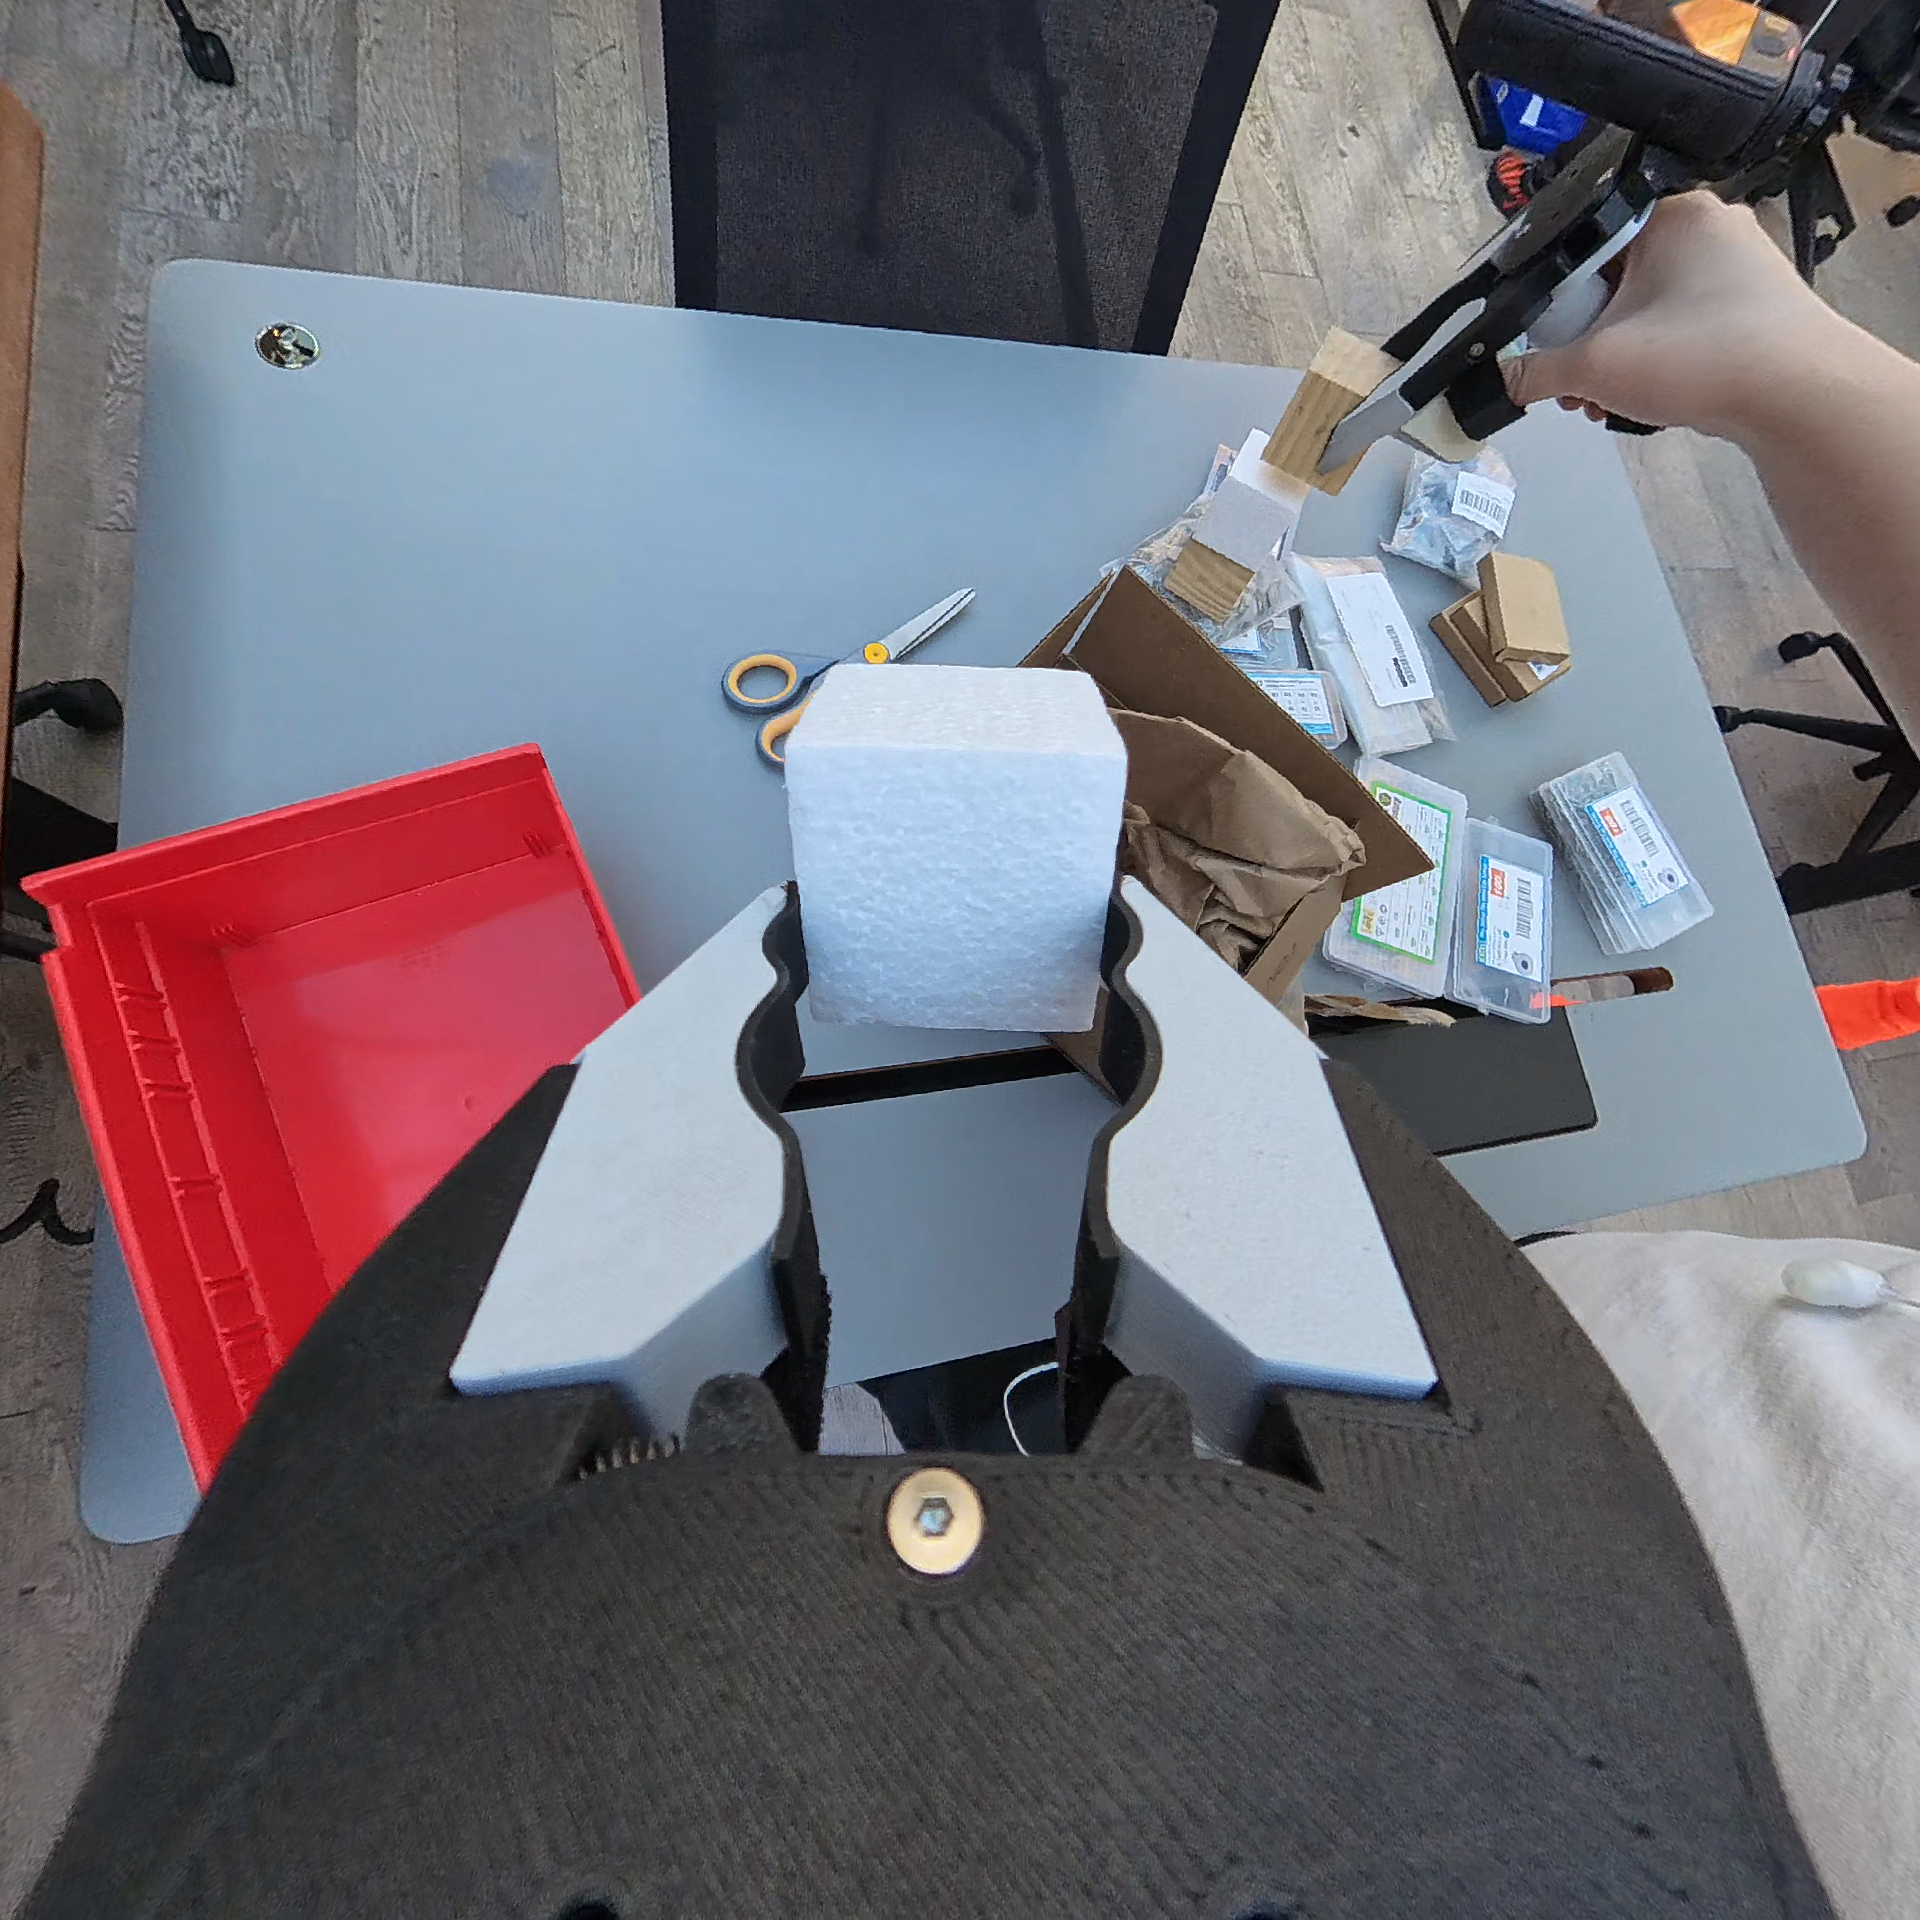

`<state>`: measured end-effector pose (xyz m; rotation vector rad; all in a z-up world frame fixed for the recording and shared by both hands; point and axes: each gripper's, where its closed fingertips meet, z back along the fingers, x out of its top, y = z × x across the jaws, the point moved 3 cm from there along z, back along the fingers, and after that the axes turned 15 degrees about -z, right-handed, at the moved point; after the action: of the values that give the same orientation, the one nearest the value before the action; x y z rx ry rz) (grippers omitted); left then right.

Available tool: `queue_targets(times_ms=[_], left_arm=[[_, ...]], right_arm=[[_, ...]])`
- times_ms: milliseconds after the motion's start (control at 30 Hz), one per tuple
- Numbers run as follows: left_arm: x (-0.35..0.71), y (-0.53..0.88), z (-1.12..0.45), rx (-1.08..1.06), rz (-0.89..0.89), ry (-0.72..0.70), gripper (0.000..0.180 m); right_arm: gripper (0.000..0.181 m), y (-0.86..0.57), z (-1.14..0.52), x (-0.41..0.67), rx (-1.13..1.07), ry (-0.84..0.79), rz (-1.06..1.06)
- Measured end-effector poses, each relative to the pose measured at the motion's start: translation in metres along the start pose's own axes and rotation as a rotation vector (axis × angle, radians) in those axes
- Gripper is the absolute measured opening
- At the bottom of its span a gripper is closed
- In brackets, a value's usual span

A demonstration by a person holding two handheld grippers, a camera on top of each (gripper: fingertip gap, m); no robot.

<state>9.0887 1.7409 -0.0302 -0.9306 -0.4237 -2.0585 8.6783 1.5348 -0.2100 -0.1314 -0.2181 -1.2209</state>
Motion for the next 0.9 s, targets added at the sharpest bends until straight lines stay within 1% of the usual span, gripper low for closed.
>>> queue_targets(times_ms=[233,633,767,900], left_arm=[[-0.004,-0.006,-0.001,0.025,0.008,0.036,0.056],[-0.002,-0.016,-0.007,0.025,0.006,0.046,0.056],[0.001,-0.017,-0.009,0.024,-0.006,0.048,0.056],[0.003,-0.016,-0.01,0.02,-0.009,0.046,0.056]], right_arm=[[0.059,0.0,-0.01,0.009,-0.009,-0.02,0.042],[0.059,0.003,-0.019,0.006,-0.056,-0.024,0.145],[0.06,0.002,-0.021,0.006,-0.053,-0.025,0.133],[0.065,0.0,-0.021,0.004,-0.053,-0.013,0.138]])
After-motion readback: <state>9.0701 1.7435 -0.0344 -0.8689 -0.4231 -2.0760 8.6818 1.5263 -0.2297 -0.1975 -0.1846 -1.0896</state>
